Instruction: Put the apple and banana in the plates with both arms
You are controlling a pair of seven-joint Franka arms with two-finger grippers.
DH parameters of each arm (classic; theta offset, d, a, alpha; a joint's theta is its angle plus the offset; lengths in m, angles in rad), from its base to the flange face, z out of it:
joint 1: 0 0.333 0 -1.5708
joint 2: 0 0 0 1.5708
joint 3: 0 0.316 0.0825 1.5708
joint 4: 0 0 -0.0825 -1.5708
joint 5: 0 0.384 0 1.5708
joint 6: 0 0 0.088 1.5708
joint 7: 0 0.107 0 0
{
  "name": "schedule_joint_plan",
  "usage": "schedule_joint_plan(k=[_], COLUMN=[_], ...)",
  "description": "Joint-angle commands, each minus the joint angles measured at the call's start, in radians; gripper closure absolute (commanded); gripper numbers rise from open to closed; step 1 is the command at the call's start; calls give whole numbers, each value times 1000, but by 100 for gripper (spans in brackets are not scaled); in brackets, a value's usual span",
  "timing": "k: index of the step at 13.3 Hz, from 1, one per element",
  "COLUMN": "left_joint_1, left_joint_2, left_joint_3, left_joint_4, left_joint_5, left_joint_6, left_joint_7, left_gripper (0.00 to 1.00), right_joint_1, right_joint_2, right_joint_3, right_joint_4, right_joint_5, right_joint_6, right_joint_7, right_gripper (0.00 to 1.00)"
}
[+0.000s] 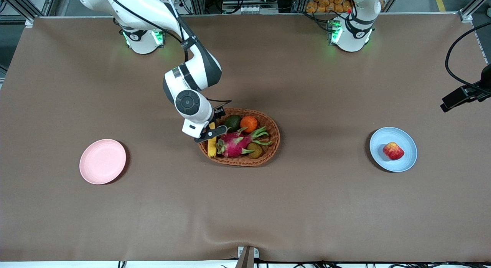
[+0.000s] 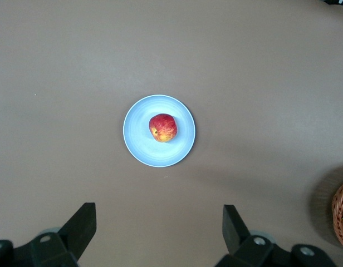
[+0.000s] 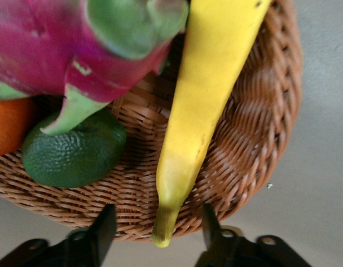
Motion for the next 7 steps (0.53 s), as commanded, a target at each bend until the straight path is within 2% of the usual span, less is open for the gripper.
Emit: schedule_joint_plan(k=[1, 3, 5, 6, 7], left_joint_1=[-5, -40, -222, -265, -320], left_joint_2=[-9, -44, -80, -83, -100], left_joint_3=[6, 57, 246, 289, 333], left_joint_4=[8, -11, -35, -40, -49], left_joint_5=[-44, -116, -124, -127, -127], left_joint_6=[-14, -12, -15, -15, -15], left_joint_7=[25, 30, 30, 30, 30], left_gripper=[0, 0, 0, 0, 0], right_joint_1=[26, 35, 35, 35, 35], right_joint_2=[4, 4, 4, 4, 4], right_joint_3=[-17, -17, -17, -17, -17], right_joint_4=[-2, 1, 1, 0, 0], right_joint_5=[-64, -71, -71, -71, -72], right_joint_6=[-34, -32, -32, -32, -34], right_joint_7=[85, 122, 123, 123, 123], right_gripper=[46, 46, 47, 53, 67])
